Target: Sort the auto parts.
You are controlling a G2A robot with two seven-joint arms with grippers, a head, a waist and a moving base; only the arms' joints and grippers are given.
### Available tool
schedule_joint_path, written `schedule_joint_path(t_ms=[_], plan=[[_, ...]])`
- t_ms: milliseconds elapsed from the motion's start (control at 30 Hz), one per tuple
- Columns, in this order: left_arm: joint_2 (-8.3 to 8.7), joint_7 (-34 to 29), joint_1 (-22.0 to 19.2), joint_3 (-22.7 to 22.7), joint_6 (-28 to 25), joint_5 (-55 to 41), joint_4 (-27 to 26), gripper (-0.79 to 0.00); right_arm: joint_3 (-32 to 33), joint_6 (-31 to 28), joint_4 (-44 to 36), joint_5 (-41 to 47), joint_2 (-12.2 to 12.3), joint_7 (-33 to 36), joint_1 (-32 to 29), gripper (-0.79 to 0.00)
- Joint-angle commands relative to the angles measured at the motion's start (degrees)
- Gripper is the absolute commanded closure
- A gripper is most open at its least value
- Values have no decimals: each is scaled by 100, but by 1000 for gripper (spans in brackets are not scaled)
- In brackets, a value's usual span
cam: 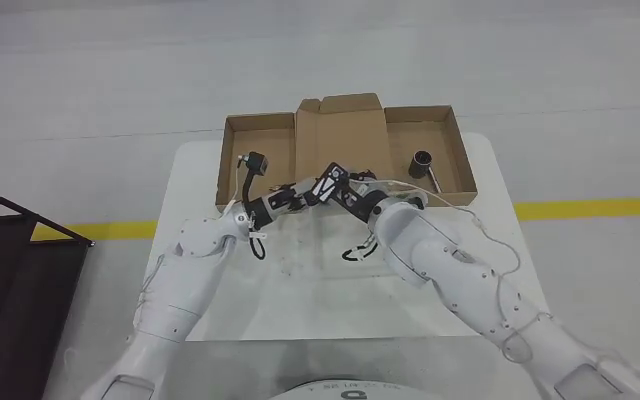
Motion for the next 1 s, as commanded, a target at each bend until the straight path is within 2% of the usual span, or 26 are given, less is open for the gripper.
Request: schedule_joint_path(t_ms=[0, 100, 567, 733, 833, 900, 967], plan=[[3, 54, -17, 27, -38, 145, -2, -431, 0, -15, 25, 31, -25, 15, 20, 0], [2, 152, -36, 73, -77, 257, -1, -369, 13, -72, 46, 101, -62, 7, 40, 0], [3, 385, -117, 252, -225, 553, -22, -320, 189, -419, 23, 352, -161, 6, 2, 0], [12, 381, -112, 282, -263, 552, -10, -188, 189, -423, 28, 312, -205, 40, -2, 0], [21, 382, -105, 276, -293, 544, 2, -37, 196, -405, 42, 299, -232, 71, -6, 0], [27, 395, -95, 268, -308, 540, 5, 0, 198, -406, 45, 291, -250, 85, -6, 0], [33, 407, -88, 261, -307, 536, 0, 0, 193, -420, 40, 272, -267, 97, -9, 0]])
